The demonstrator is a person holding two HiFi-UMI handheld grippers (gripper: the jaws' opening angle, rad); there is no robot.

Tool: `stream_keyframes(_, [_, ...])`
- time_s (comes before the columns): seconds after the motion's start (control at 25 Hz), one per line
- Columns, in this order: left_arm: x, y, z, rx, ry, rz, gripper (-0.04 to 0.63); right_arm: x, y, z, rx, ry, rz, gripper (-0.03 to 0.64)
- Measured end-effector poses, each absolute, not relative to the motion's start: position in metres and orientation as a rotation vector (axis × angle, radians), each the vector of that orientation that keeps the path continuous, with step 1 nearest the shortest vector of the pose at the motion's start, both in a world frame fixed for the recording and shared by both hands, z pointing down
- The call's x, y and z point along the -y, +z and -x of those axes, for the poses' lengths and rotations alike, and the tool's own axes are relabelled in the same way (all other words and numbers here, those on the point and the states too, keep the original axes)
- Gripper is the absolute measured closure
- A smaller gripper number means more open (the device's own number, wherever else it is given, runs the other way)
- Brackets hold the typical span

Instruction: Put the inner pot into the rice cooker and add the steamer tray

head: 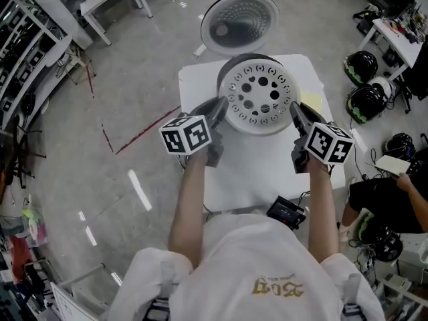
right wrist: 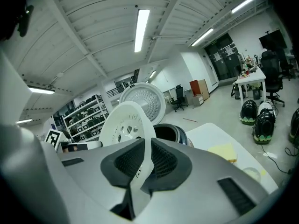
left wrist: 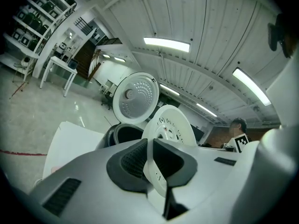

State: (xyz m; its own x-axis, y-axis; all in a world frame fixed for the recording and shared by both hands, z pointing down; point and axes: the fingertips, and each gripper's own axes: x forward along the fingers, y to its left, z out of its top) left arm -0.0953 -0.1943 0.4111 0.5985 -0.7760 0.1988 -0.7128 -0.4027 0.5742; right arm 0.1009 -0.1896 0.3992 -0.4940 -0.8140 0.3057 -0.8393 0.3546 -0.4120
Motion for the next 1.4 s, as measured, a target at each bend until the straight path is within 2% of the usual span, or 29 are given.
stream_keyframes(0.84, [0.270, 0.418, 0.098, 1.188, -0.169, -2.141, 0.542, 0.272, 0.417, -0.100, 2.528, 0.894, -1.479, 0.558])
stream_keyframes(1.4, [0.288, 0.442, 0.109, 1.257, -0.067, -2.125, 0.540, 0.293, 0.440, -0.086, 2.483, 0.890, -1.426, 0.549])
